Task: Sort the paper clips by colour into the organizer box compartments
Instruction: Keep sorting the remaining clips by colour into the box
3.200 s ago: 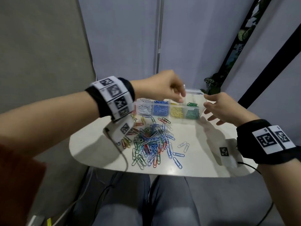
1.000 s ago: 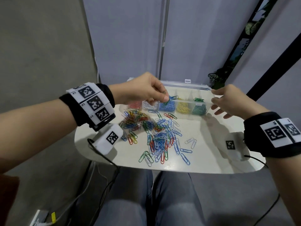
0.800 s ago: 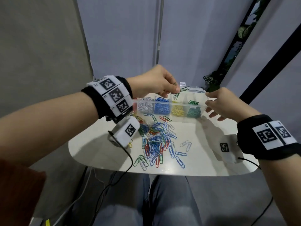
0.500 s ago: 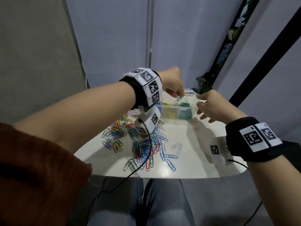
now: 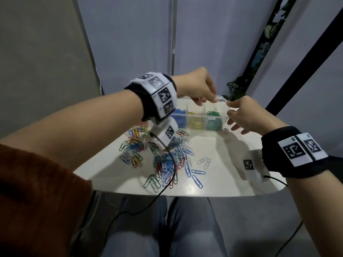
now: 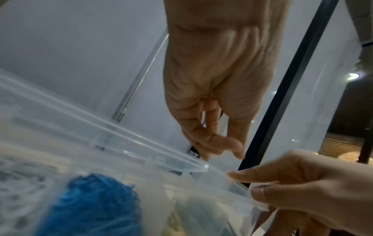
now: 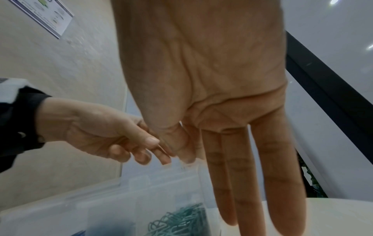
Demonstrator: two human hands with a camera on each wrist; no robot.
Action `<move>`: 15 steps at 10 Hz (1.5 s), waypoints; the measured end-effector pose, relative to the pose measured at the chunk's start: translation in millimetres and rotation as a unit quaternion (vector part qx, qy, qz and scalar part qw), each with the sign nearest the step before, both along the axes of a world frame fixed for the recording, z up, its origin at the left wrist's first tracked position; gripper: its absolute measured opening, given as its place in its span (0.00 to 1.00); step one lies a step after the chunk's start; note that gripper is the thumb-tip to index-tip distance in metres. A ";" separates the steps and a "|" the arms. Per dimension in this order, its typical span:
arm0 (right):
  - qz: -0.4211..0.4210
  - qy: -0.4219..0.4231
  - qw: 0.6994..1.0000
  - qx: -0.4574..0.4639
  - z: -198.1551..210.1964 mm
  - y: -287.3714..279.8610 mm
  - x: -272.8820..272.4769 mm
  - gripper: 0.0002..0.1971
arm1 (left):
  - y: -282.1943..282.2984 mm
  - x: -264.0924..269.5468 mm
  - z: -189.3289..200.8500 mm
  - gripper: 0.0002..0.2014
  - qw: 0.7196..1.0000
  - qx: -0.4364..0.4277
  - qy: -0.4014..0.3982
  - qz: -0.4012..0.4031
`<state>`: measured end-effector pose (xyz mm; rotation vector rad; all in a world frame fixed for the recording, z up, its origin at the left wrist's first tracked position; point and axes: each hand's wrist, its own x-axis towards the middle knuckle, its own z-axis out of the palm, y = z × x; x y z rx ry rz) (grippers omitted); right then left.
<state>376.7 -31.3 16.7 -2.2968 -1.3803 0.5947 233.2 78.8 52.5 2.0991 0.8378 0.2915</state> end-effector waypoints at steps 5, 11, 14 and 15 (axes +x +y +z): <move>-0.009 -0.007 1.000 0.000 4.3 -0.8 -8.4 0.25 | -27.1 -127.0 -62.6 0.14 0.960 0.170 0.150 -0.162; -0.011 -0.009 1.000 0.006 4.0 -0.5 -7.1 0.25 | -20.2 -132.4 -60.2 0.06 0.988 0.116 0.084 -0.066; -0.010 -0.008 1.000 0.007 3.5 -0.5 -6.8 0.25 | -23.0 -133.8 -52.0 0.06 0.995 0.061 0.048 -0.060; -0.010 -0.009 1.000 0.006 4.0 -0.8 -7.0 0.25 | -27.1 -133.9 -49.3 0.07 0.993 0.050 0.068 -0.085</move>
